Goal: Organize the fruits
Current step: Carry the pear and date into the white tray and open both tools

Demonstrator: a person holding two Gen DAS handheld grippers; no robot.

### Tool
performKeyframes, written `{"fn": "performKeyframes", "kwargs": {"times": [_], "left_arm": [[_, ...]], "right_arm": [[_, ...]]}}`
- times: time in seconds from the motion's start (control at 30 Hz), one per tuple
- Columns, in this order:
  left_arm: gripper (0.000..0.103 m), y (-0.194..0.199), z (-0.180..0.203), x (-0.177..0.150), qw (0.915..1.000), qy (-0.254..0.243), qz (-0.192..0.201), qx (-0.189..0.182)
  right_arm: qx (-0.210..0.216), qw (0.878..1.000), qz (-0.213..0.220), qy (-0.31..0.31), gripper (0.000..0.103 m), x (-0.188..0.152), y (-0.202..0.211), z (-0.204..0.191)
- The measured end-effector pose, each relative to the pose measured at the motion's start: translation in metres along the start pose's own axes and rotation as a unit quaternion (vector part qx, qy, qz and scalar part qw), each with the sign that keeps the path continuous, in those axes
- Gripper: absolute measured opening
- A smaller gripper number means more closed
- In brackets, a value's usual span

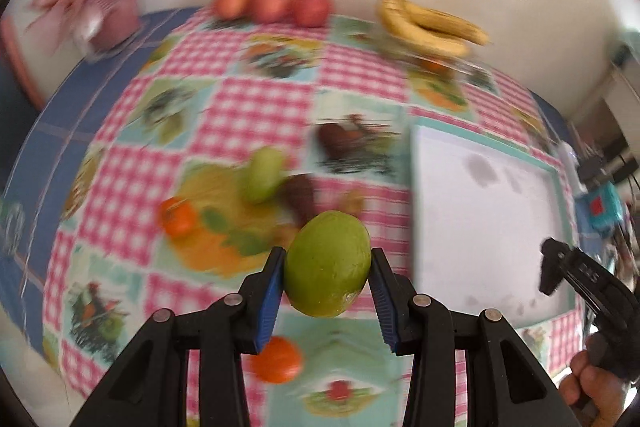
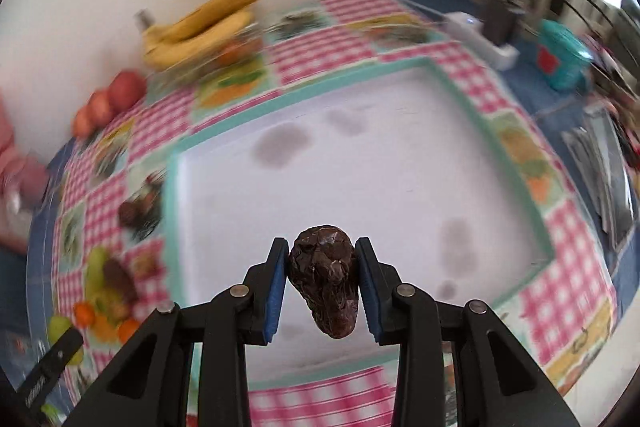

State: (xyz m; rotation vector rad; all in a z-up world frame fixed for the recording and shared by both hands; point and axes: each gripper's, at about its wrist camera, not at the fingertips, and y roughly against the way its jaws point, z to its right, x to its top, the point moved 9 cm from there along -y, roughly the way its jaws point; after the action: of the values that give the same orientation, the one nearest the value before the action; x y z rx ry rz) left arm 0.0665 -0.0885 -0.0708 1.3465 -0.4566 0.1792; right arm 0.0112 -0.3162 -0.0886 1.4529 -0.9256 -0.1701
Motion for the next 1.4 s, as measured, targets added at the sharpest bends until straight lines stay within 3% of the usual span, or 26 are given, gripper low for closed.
{"fn": "performKeyframes", "kwargs": {"times": [0.27, 0.4, 1.0, 1.4], "left_arm": [[0.044, -0.032, 0.092, 0.009, 0.9953, -0.085, -0.007, -0.045], [0.044, -0.050, 0.117, 0.009, 0.9925, -0.112, -0.012, -0.047], [0.044, -0.104, 0.134, 0.008, 0.9897, -0.133, -0.038, -0.038], [0.046, -0.100, 0.137, 0.009, 0.9886, -0.143, -0.033, -0.035]], "right_arm": [[-0.018, 0.999, 0.025, -0.037, 0.036, 0.022, 0.001, 0.043], [-0.018, 0.998, 0.021, -0.051, 0.036, 0.031, -0.010, 0.053], [-0.047, 0.998, 0.013, -0.050, 0.036, 0.052, -0.046, 0.064], [-0.057, 0.998, -0.011, -0.037, 0.036, 0.039, -0.064, 0.060]]}}
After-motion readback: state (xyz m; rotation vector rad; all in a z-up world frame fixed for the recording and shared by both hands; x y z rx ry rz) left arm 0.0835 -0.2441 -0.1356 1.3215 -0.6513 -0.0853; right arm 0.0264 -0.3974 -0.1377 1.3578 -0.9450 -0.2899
